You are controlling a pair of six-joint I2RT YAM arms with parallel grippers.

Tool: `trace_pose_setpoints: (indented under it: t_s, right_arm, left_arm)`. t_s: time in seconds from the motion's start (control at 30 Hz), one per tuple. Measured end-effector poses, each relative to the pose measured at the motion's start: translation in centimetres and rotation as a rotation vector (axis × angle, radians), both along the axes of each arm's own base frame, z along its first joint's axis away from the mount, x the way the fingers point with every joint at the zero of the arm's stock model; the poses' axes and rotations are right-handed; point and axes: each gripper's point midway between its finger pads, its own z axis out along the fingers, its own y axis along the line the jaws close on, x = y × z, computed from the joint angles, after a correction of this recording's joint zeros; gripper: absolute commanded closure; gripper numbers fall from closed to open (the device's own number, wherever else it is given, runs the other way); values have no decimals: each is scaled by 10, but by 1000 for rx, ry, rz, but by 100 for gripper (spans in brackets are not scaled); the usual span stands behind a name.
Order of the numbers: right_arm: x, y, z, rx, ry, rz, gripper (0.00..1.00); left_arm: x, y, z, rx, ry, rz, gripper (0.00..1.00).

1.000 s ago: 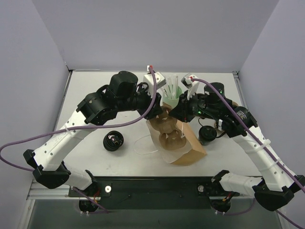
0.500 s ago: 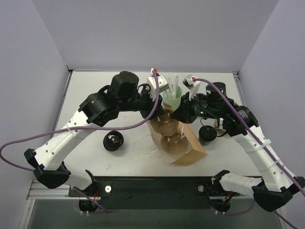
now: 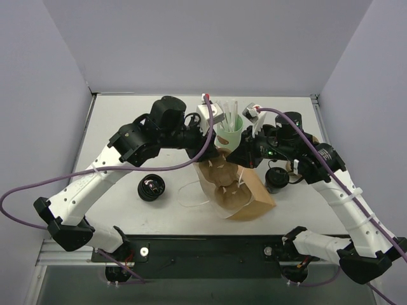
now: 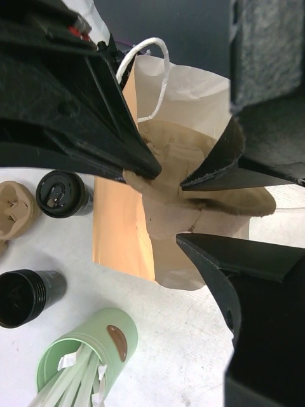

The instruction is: Pack the takeout coffee

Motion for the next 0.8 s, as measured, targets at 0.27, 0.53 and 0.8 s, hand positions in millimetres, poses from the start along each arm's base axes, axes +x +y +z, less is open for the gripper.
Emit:
trace_pose_setpoints:
  t_s: [0.27, 0.53, 0.8]
  right_arm:
    - [-4, 0, 6, 19, -18, 12, 100]
    - [-2, -4, 10, 42, 29, -38, 60]
    - [2, -22, 59, 129, 17, -199, 40]
  left_arm:
    - [-5, -1, 1, -30, 48, -35, 100]
    - [-8, -5, -8, -68, 163, -2, 100]
    - [-13, 0, -16, -111, 307, 117, 100]
